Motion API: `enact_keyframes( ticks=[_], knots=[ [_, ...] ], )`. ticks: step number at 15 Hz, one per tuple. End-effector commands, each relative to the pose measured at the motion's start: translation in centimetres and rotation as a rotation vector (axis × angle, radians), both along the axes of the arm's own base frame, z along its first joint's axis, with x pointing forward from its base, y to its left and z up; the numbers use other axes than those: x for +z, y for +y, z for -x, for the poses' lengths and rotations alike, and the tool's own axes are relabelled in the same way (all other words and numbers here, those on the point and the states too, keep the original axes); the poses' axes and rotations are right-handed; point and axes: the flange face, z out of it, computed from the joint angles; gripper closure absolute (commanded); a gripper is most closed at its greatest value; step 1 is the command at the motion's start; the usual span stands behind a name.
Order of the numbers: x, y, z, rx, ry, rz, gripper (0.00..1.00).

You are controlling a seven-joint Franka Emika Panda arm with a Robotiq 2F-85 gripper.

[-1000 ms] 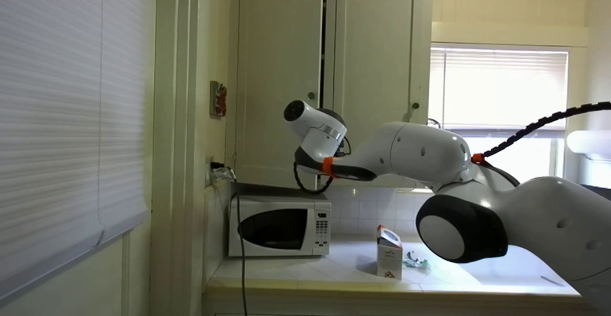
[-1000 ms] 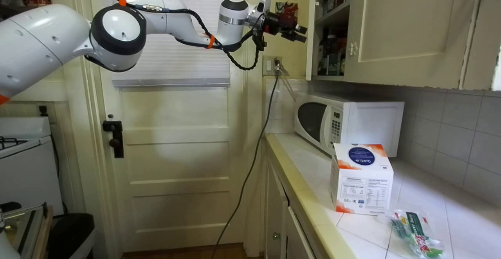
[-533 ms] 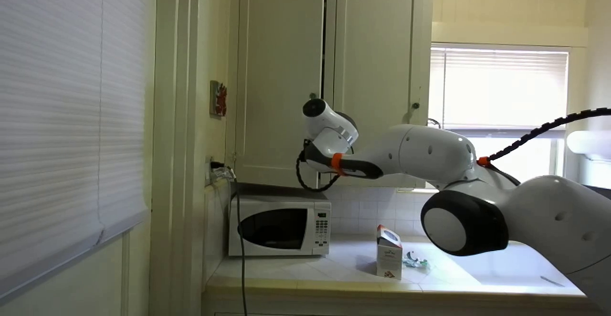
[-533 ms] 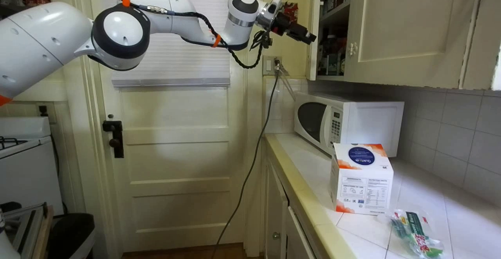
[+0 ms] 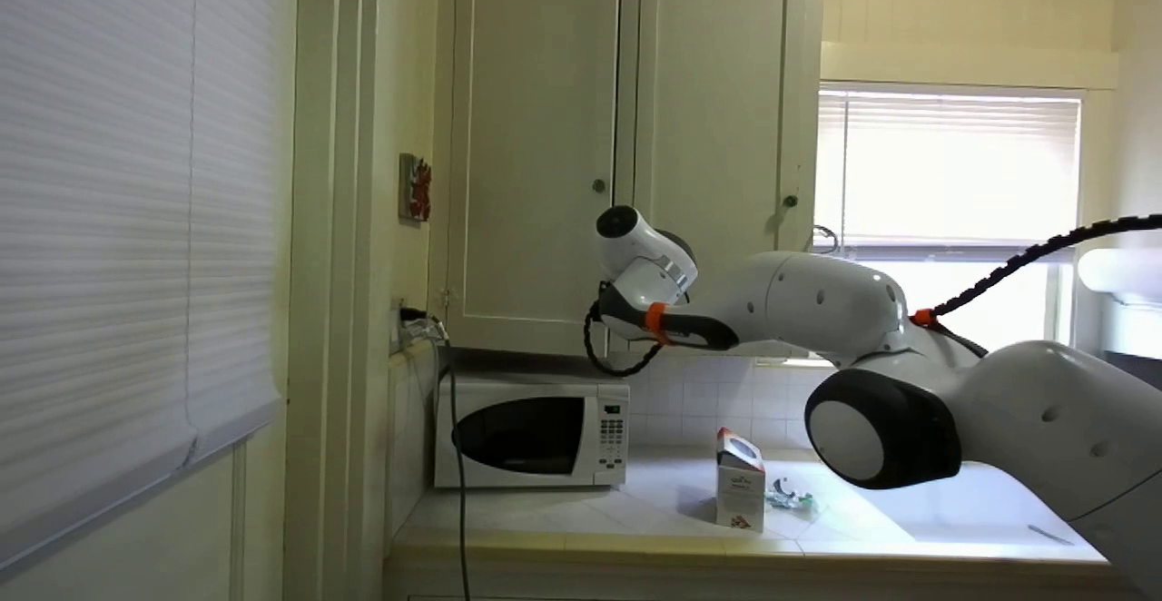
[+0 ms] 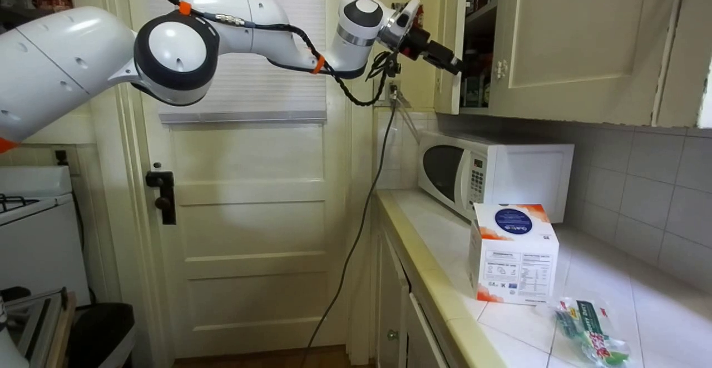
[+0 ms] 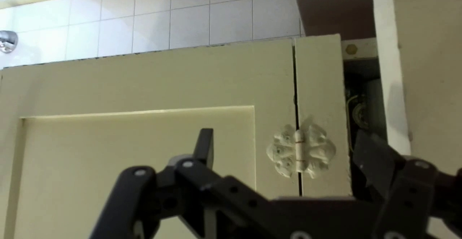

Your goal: Close the cupboard

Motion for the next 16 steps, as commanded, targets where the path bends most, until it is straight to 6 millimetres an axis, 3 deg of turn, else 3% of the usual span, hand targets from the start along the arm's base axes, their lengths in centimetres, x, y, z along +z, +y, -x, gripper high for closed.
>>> enact_keyframes(
  ticks=[1, 5, 11, 16],
  knots=[
    [-0.4, 0.0, -0.1, 0.0, 0.005, 0.0, 0.0],
    [1.2, 1.9, 0.5, -0.032, -0.019, 0.033, 0.0],
    [4.0, 7.1, 1.8, -0.054, -0.045, 0.111, 0.0],
    [4.4, 7.6, 1.4, 0.004, -0.158, -0.029, 0.0]
  ],
)
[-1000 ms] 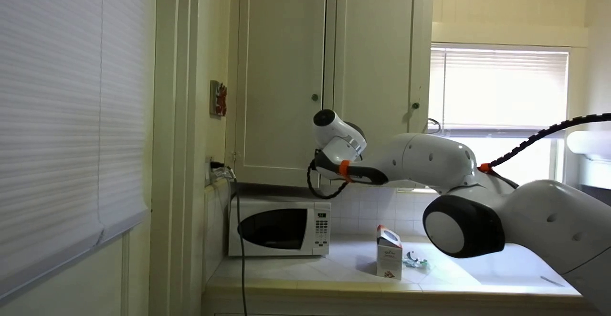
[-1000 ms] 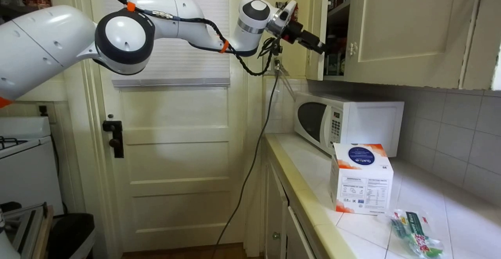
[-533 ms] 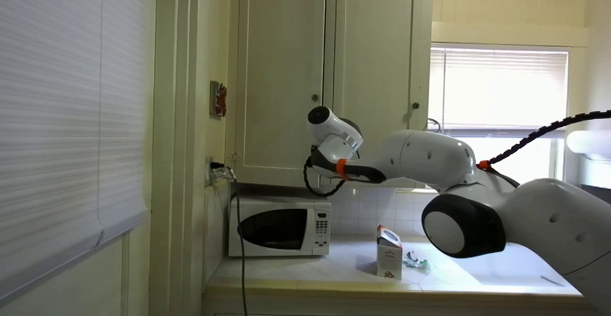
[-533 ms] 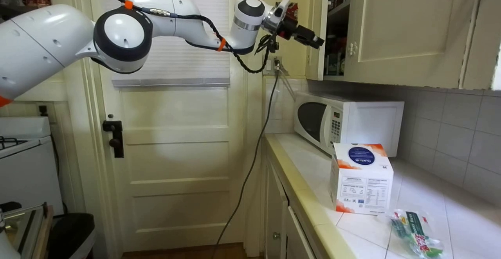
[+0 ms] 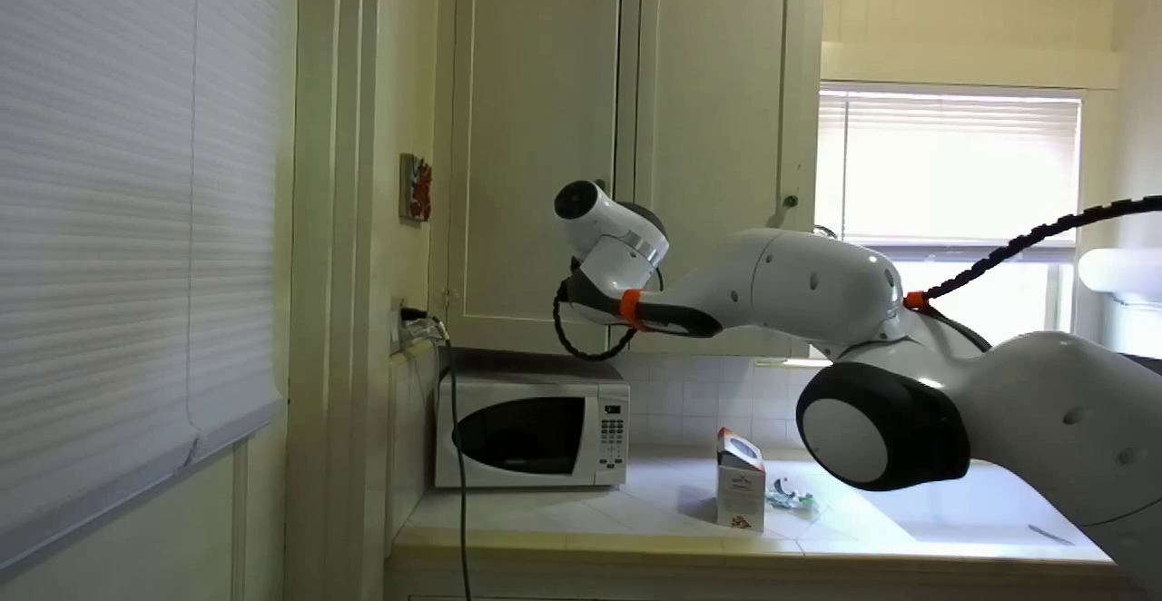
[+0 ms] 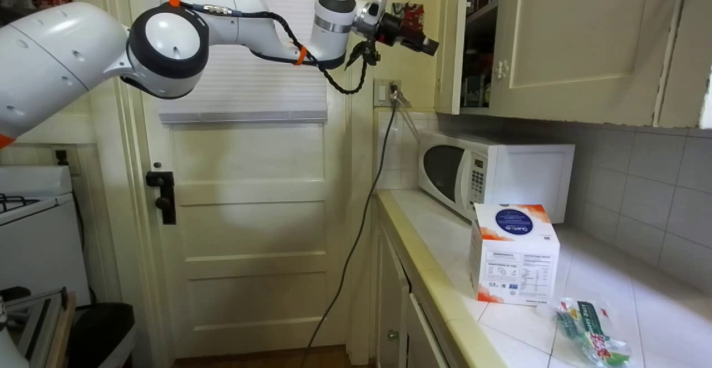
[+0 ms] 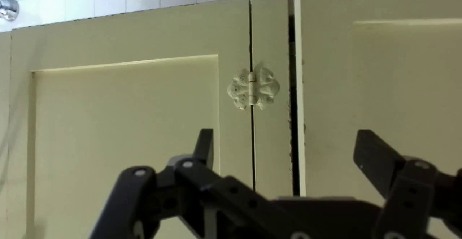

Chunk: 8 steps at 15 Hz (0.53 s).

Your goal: Close the cupboard

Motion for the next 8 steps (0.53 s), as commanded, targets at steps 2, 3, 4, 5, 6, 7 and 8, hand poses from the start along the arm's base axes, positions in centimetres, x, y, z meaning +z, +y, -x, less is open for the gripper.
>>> enact_keyframes(
  ticks=[2, 3, 4, 5, 6, 7, 8],
  knots=[
    [0.5, -1.5, -0.4, 0.062, -0.117, -0.17, 0.0],
    [0.9, -2.1, -0.5, 0.087, -0.144, -0.206, 0.0],
    [1.1, -2.9, -0.5, 0.117, -0.169, -0.239, 0.0],
    [1.5, -3.7, -0.5, 0.145, -0.192, -0.271, 0.0],
    [1.9, -4.6, -0.5, 0.184, -0.216, -0.298, 0.0],
    [2.0, -5.4, -0.6, 0.217, -0.24, -0.33, 0.0],
    [2.1, -6.1, -0.5, 0.248, -0.262, -0.368, 0.0]
  ],
)
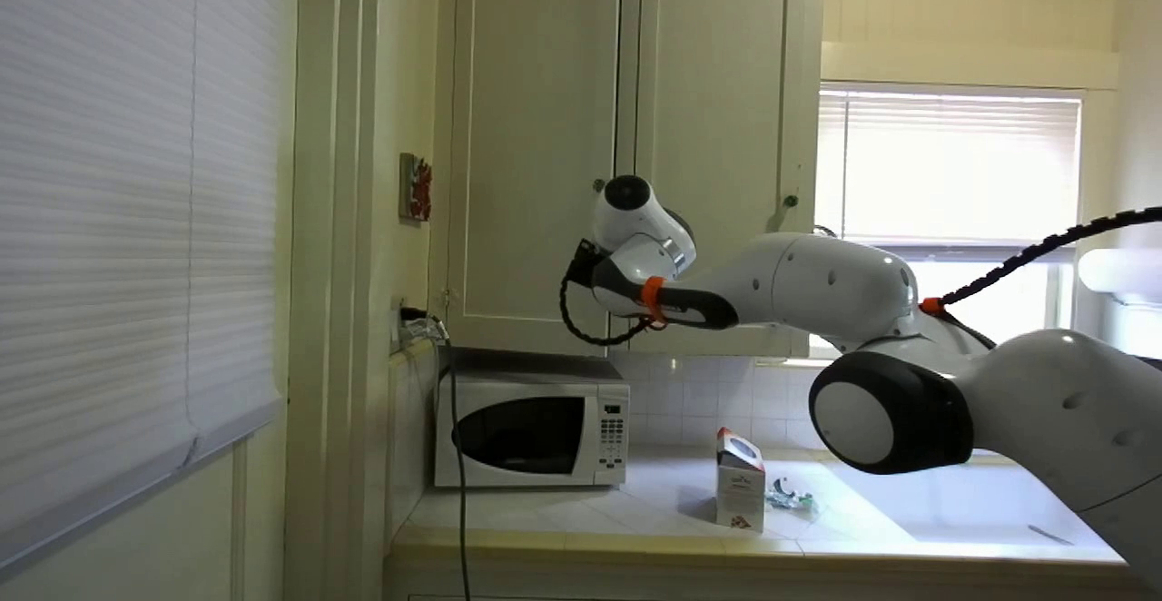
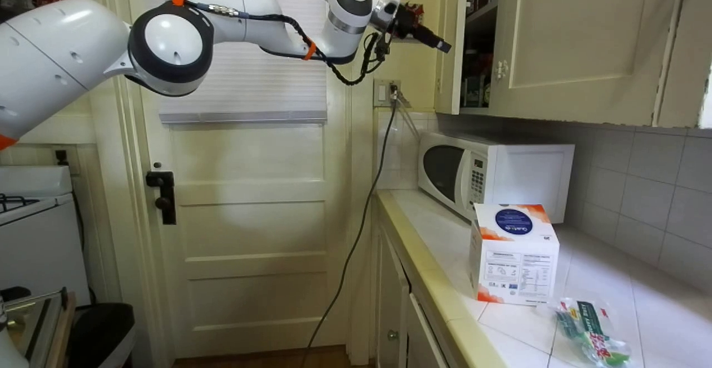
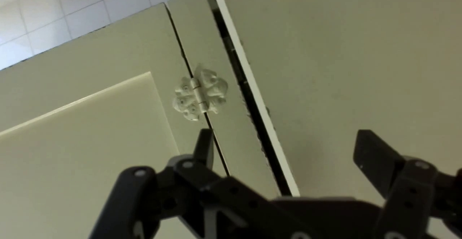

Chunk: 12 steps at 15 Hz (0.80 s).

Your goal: Close the cupboard

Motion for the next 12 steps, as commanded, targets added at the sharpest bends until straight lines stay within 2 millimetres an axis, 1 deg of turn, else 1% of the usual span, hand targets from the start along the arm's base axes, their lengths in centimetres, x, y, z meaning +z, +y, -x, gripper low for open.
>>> enact_keyframes(
  ticks=[1, 3, 5, 7, 9, 12],
  knots=[
    [0.7, -2.6, 0.1, 0.115, -0.078, -0.14, 0.0],
    [0.7, -3.7, 0.2, 0.138, -0.096, -0.207, 0.0],
    [0.7, -4.4, 0.3, 0.069, -0.074, -0.178, 0.0],
    [0.7, -5.0, 0.4, -0.021, -0.079, -0.142, 0.0],
    [1.0, -5.1, 0.6, -0.131, -0.093, -0.088, 0.0],
    [0.1, -5.4, 0.8, -0.289, -0.04, -0.031, 0.0]
  ],
)
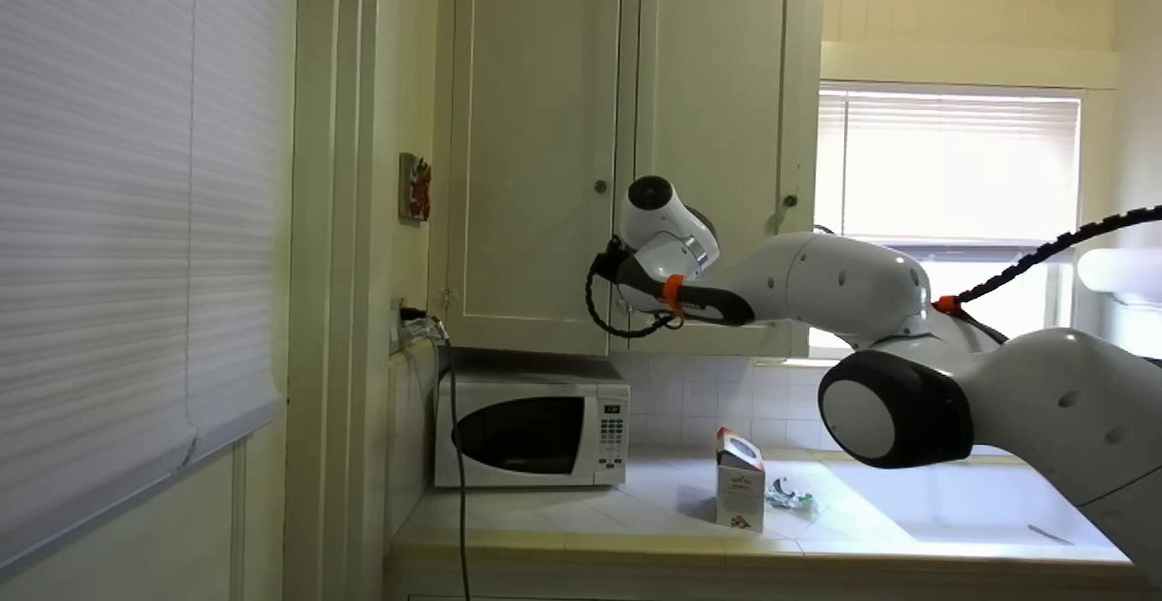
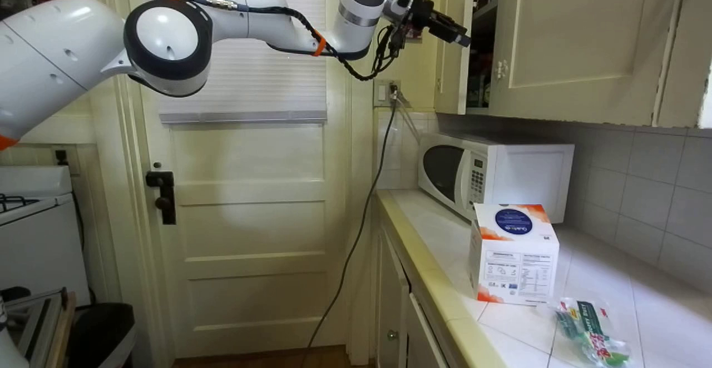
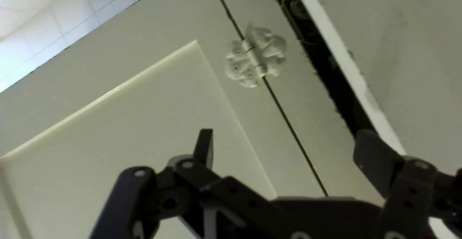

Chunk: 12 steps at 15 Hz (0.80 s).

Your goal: Close the cupboard

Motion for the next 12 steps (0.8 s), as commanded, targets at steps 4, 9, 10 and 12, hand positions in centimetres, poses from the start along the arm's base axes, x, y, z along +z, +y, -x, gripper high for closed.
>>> enact_keyframes(
  ticks=[4, 9, 10, 12],
  knots=[
    [-0.8, 1.9, 0.9, -0.296, 0.1, 0.128, 0.0],
    [0.5, 6.6, 0.5, -0.055, 0.097, 0.177, 0.0],
    [1.1, 7.2, 0.5, 0.006, 0.08, 0.178, 0.0],
    [1.8, 7.2, 0.4, 0.117, 0.041, 0.179, 0.0]
  ],
)
